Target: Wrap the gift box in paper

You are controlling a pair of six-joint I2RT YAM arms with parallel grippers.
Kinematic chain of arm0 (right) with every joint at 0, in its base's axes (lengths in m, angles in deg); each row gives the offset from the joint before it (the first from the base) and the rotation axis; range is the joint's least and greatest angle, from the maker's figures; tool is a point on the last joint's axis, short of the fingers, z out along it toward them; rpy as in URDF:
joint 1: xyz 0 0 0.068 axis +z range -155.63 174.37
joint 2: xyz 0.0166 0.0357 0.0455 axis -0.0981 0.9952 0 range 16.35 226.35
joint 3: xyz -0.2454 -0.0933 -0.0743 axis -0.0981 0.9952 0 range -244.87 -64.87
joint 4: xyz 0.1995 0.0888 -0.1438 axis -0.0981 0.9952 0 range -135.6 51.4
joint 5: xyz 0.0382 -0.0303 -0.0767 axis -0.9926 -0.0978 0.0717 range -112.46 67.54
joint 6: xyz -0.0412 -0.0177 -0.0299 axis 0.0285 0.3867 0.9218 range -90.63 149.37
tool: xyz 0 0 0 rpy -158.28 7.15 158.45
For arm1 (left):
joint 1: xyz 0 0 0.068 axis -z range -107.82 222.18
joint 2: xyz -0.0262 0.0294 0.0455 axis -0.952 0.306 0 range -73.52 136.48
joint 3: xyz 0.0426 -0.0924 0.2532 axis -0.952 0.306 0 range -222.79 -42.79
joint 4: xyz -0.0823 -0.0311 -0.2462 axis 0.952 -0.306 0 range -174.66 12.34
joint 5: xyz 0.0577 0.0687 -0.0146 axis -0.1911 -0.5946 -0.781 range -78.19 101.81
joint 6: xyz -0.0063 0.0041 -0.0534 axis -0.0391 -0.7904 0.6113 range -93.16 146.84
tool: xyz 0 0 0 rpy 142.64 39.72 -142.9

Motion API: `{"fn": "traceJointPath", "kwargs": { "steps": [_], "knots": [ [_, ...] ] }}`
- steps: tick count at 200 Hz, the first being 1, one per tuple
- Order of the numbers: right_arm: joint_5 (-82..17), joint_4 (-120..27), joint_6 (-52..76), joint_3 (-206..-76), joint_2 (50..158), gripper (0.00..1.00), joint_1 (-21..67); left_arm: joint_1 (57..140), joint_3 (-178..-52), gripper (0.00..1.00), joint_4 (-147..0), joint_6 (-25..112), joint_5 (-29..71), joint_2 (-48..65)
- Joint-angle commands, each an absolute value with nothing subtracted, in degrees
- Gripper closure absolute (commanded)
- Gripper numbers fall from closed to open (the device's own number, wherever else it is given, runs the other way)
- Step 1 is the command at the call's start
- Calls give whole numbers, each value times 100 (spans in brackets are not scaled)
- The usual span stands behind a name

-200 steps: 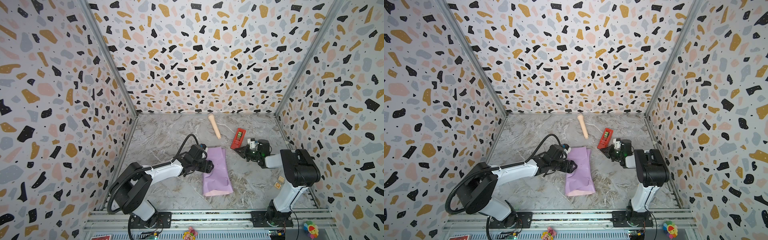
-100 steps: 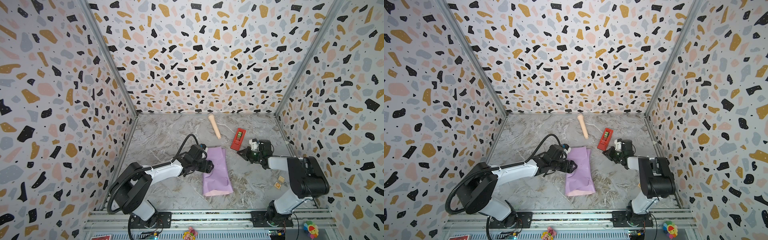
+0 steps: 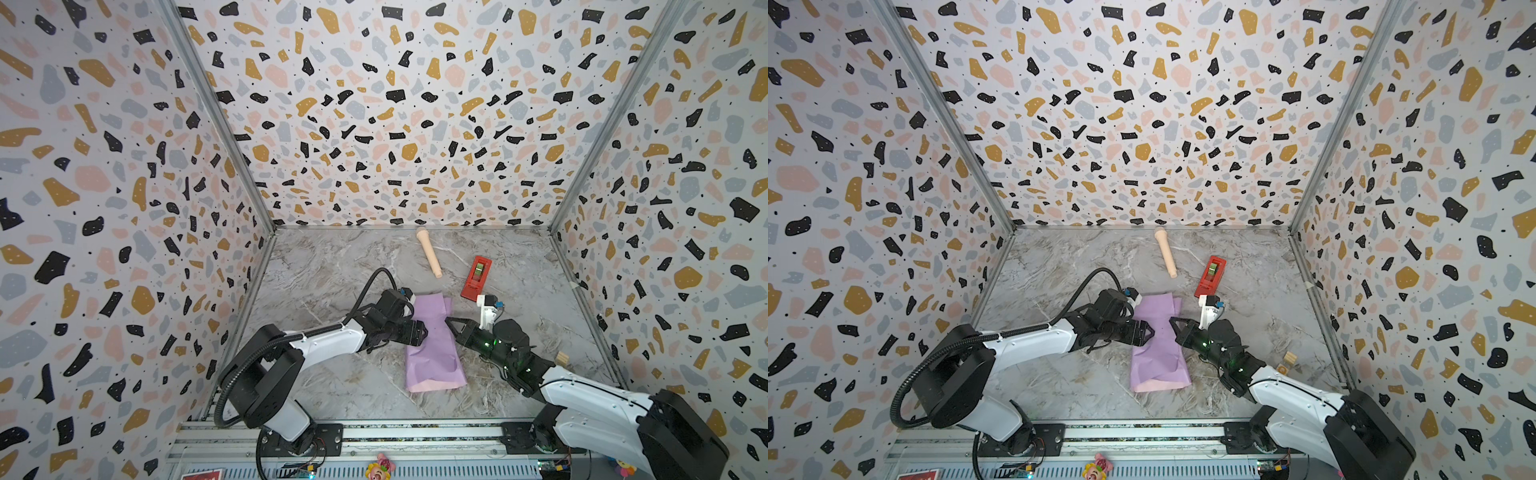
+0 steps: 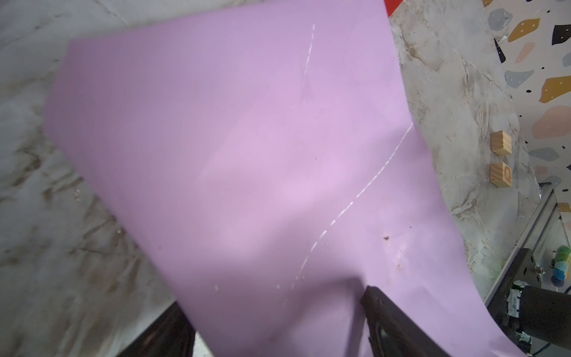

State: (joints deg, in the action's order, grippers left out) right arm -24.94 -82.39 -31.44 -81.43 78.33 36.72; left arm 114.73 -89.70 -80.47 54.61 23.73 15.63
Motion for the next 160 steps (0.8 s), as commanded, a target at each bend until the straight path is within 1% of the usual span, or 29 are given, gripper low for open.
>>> {"fn": "traceJointPath", "kwargs": {
  "steps": [1, 37, 119, 160],
  "knots": [
    [-1768, -8654, -3288, -8140, 8192, 100, 3858, 11485, -8691, 17, -8741, 5356, 1946, 1816],
    [-1297, -8666, -3210, -7997, 8401, 100, 4084, 11487, -8647, 17, -8715, 5348, 1963, 1812],
    [-916, -9001, -2648, -7581, 8654, 100, 4275, 11485, -8578, 17, -8617, 5347, 2031, 1820],
    [-996, -9194, -2356, -7506, 8835, 100, 4385, 11481, -8577, 17, -8575, 5347, 2050, 1835]
  ]
}}
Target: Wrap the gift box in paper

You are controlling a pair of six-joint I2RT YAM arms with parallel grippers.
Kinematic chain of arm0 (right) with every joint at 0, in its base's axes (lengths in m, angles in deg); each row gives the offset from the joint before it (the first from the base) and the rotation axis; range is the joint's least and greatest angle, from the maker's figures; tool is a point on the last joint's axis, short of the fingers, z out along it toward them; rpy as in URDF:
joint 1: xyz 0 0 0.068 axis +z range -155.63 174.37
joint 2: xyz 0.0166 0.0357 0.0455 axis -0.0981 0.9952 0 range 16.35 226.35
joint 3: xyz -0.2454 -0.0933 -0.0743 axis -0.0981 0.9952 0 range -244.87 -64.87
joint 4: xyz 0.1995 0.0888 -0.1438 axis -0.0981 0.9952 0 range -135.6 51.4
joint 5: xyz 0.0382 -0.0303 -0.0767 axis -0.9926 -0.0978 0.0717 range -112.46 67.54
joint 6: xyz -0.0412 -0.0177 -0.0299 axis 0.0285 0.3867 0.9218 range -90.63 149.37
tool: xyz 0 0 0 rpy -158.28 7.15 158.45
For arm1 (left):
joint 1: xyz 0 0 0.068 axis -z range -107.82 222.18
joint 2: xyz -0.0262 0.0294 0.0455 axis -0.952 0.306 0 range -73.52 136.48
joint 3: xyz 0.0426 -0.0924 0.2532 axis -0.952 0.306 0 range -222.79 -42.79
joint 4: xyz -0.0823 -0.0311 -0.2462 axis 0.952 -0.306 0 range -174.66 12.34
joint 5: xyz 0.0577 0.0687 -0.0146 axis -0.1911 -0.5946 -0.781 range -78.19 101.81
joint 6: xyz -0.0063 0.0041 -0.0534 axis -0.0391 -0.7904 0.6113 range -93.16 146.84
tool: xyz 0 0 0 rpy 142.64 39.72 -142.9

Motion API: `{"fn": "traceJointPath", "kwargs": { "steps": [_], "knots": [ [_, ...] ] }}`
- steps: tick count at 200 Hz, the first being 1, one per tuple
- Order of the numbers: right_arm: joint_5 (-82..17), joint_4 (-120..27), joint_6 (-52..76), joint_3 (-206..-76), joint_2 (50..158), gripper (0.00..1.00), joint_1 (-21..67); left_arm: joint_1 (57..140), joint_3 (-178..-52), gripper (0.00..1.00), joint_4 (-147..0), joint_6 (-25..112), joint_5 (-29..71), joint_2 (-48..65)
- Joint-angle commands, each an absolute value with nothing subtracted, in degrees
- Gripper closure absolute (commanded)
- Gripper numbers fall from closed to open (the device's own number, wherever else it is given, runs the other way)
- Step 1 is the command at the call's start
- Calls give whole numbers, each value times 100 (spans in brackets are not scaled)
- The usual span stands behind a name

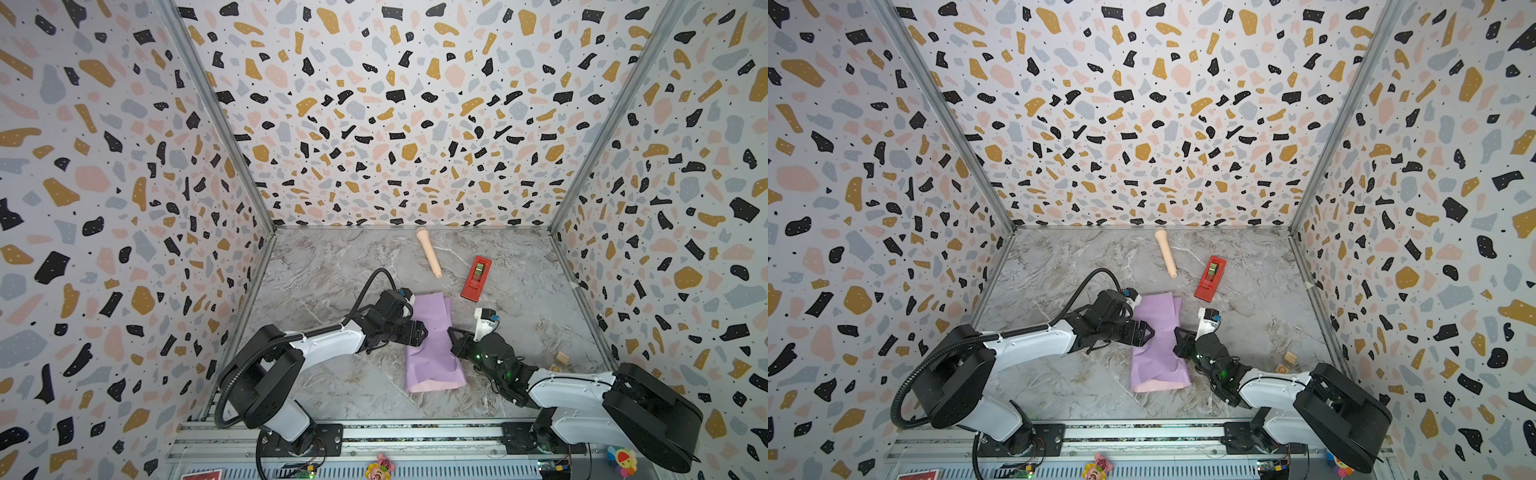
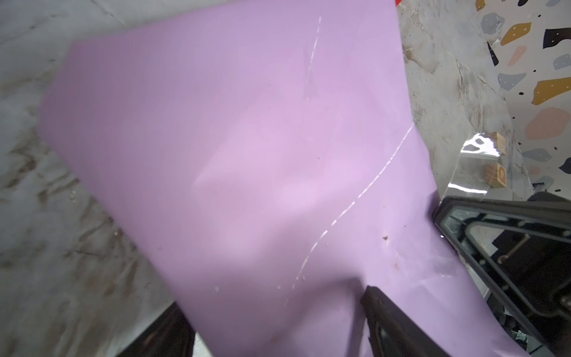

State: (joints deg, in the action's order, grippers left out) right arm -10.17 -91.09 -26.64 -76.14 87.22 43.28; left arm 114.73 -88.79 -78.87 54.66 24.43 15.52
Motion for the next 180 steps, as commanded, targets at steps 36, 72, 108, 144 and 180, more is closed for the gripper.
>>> {"fn": "traceJointPath", "kwargs": {
  "steps": [36, 72, 108, 144, 180],
  "knots": [
    [-1043, -9027, -2177, -7542, 8811, 91, 4385, 11481, -8548, 17, -8553, 5356, 2077, 1844],
    [-1057, -8755, -1997, -7653, 8788, 79, 4385, 11484, -8537, 16, -8522, 5356, 2077, 1833],
    [-1077, -8560, -1875, -7756, 8735, 69, 4385, 11486, -8542, 17, -8535, 5344, 2073, 1854],
    [-1111, -8137, -1698, -7950, 8376, 54, 4214, 11485, -8533, 17, -8521, 5329, 2066, 1885],
    [-1542, -7885, -1686, -8069, 8131, 41, 3858, 11482, -8559, 17, -8508, 5330, 2078, 1919]
  ]
}}
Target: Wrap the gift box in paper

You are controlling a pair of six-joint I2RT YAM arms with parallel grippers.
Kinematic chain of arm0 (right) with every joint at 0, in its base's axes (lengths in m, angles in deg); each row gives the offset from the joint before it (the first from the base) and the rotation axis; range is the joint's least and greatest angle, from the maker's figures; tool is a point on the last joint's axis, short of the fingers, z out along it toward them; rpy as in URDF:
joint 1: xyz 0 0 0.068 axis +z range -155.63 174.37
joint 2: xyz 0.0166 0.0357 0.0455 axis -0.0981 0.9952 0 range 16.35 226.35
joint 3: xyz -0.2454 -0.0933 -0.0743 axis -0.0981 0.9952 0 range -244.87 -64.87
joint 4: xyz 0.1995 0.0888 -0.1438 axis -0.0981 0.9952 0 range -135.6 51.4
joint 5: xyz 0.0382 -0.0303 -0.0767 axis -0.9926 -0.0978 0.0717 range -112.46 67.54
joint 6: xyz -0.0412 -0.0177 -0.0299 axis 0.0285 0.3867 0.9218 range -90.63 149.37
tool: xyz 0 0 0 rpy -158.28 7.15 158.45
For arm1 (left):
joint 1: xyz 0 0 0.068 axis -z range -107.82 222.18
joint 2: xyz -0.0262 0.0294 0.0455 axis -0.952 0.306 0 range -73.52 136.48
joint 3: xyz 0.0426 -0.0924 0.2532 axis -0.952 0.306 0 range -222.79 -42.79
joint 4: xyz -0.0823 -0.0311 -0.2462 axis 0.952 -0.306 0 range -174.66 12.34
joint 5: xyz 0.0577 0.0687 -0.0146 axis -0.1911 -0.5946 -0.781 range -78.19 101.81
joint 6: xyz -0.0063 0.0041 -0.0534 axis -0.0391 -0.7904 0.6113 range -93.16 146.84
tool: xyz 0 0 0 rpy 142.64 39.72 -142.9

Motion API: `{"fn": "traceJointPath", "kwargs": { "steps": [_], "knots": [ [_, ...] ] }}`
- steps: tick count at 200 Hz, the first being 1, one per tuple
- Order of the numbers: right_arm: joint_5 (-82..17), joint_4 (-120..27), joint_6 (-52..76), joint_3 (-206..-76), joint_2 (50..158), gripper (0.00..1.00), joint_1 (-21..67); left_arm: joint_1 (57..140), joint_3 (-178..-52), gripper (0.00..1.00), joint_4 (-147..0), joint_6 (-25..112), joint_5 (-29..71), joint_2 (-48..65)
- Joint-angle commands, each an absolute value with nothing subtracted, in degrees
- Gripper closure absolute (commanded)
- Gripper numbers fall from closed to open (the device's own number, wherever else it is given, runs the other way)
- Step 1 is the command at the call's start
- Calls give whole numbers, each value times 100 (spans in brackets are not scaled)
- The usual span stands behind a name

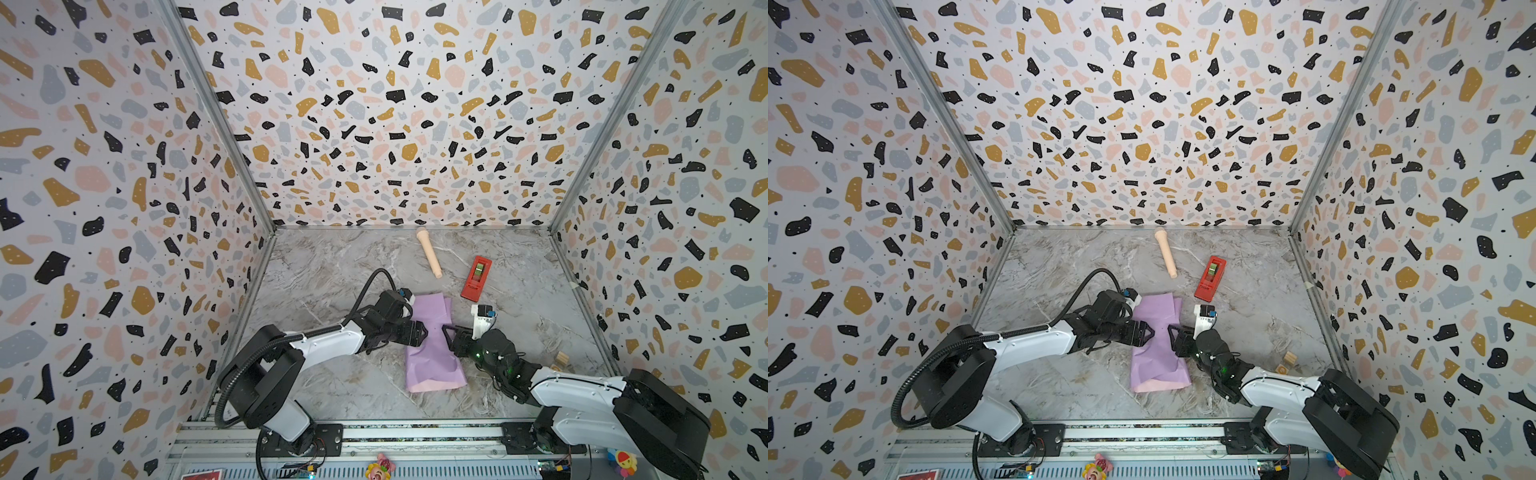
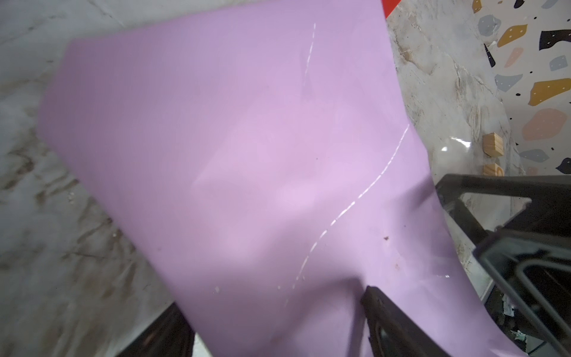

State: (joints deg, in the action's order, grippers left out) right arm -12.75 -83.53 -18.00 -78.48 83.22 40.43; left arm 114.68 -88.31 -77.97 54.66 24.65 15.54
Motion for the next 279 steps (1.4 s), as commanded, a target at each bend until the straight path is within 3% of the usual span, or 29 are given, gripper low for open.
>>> {"fn": "traceJointPath", "kwargs": {
  "steps": [1, 33, 72, 96, 134, 187, 279],
  "knots": [
    [-1556, -7879, -1686, -8073, 8126, 41, 3849, 11486, -8559, 17, -8506, 5330, 2078, 1915],
    [-2208, -7501, -1681, -8169, 7931, 32, 3398, 11482, -8585, 17, -8530, 5328, 2076, 1934],
    [-2457, -5679, -1071, -8558, 7038, 28, 2820, 11483, -8573, 17, -8530, 5321, 2068, 1936],
    [-2339, -4403, -449, -9284, 6996, 29, 3157, 11484, -8607, 17, -8539, 5328, 2067, 1939],
    [-1623, -3129, -45, -10415, 7937, 38, 4116, 11485, -8629, 17, -8574, 5339, 2032, 1941],
    [-1550, -2806, -34, -10984, 8744, 46, 4262, 11485, -8638, 17, -8594, 5340, 2023, 1938],
    [-2330, -3423, 17, -10948, 9292, 46, 3814, 11484, -8621, 17, -8567, 5321, 2028, 1961]
  ]
}}
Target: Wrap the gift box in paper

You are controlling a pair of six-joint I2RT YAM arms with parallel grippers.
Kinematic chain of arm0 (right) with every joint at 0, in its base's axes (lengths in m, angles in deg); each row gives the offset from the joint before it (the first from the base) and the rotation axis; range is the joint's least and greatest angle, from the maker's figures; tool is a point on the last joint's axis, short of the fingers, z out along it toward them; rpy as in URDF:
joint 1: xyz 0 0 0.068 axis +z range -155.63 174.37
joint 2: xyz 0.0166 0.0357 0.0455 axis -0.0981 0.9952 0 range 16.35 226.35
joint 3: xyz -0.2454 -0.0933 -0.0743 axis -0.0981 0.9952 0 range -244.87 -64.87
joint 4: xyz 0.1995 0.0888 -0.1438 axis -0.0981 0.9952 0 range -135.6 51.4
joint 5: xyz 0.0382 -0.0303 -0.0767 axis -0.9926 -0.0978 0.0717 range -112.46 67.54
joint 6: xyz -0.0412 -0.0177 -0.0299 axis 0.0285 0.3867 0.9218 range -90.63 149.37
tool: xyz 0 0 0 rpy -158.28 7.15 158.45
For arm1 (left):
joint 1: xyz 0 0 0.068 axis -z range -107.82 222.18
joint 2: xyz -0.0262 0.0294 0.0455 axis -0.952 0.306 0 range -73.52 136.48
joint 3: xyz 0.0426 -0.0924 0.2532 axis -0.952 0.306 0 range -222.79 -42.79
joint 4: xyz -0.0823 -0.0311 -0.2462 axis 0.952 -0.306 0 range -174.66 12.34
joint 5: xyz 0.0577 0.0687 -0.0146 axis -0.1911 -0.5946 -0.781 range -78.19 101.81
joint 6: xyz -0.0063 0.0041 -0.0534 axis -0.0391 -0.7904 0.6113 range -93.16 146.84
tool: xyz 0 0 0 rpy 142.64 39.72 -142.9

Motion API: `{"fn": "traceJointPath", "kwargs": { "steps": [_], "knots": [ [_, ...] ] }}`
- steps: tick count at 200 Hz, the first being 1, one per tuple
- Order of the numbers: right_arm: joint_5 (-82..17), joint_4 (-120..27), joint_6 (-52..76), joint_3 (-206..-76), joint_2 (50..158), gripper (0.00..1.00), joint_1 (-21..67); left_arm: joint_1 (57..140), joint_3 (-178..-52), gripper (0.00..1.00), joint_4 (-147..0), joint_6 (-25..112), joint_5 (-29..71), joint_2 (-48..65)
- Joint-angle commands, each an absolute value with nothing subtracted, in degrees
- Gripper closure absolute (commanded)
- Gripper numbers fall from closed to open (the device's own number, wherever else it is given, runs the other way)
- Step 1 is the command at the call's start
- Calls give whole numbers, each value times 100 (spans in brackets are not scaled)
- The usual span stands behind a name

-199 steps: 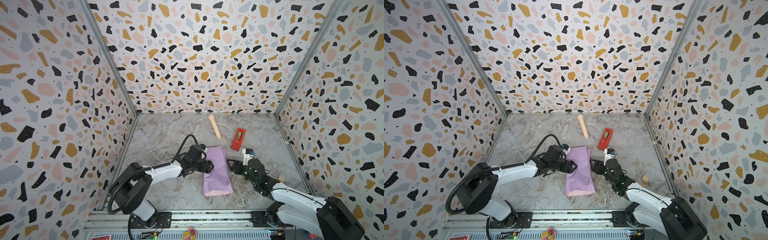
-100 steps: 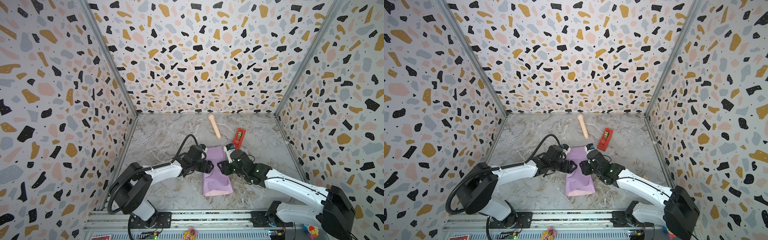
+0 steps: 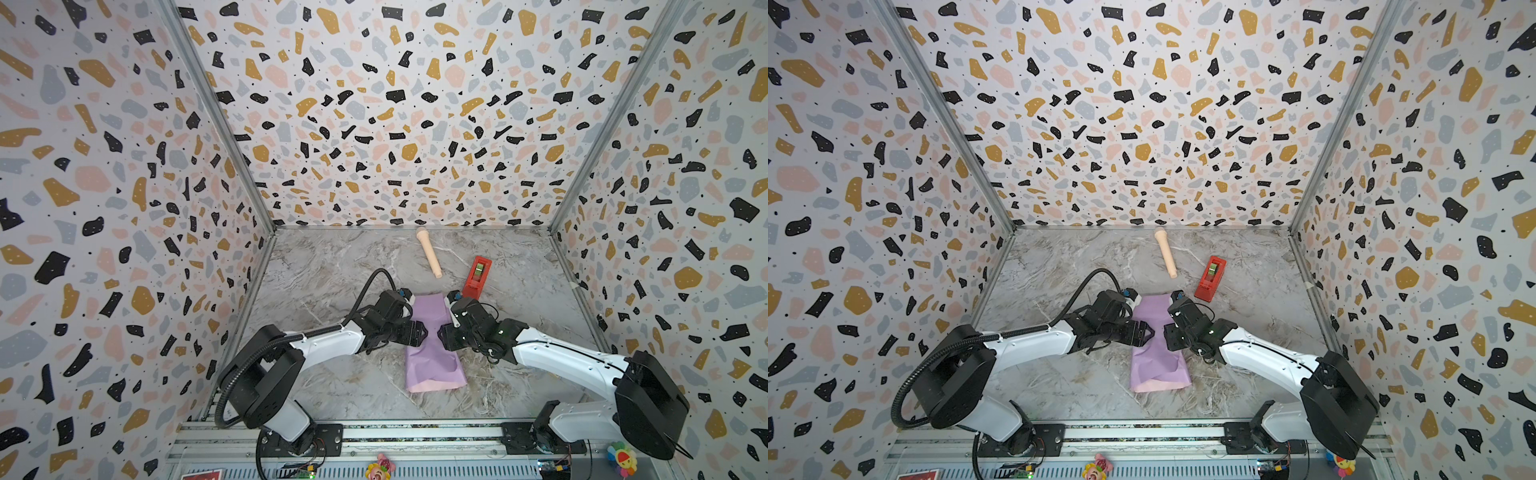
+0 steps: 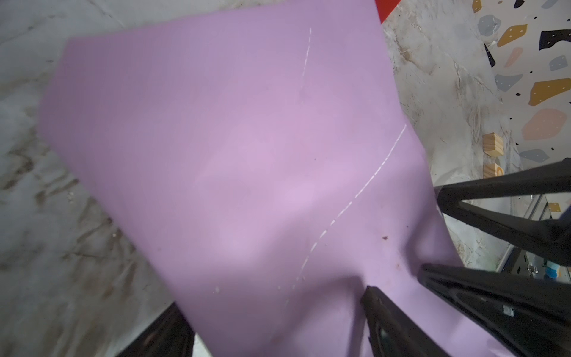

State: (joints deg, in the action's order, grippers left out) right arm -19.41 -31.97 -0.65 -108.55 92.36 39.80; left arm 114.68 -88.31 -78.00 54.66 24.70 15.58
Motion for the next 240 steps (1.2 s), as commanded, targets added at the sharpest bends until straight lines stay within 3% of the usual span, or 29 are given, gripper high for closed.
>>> {"fn": "traceJointPath", "kwargs": {
  "steps": [1, 88, 150, 168, 181, 189, 240],
  "knots": [
    [-2350, -3433, 22, -10945, 9300, 46, 3805, 11487, -8621, 17, -8566, 5321, 2027, 1959],
    [-4523, -4806, -379, -10162, 9435, 43, 3006, 11487, -8756, 17, -8583, 5402, 2046, 1934],
    [-4813, -4198, -42, -10025, 8916, 29, 1939, 11482, -9001, 14, -8531, 5760, 1843, 1497],
    [-4567, -3844, 137, -10006, 8527, 23, 1964, 11481, -9087, 13, -8534, 5886, 1724, 1211],
    [-4621, -3789, 144, -9863, 8324, 7, 2063, 11484, -9130, 13, -8542, 5956, 1682, 1054],
    [-4615, -3766, 130, -9792, 8236, 3, 2173, 11481, -9139, 12, -8571, 6002, 1677, 991],
    [-4505, -3948, -147, -9482, 8143, 1, 2984, 11543, -8402, 11, -8436, 6394, 2051, 116]
  ]
}}
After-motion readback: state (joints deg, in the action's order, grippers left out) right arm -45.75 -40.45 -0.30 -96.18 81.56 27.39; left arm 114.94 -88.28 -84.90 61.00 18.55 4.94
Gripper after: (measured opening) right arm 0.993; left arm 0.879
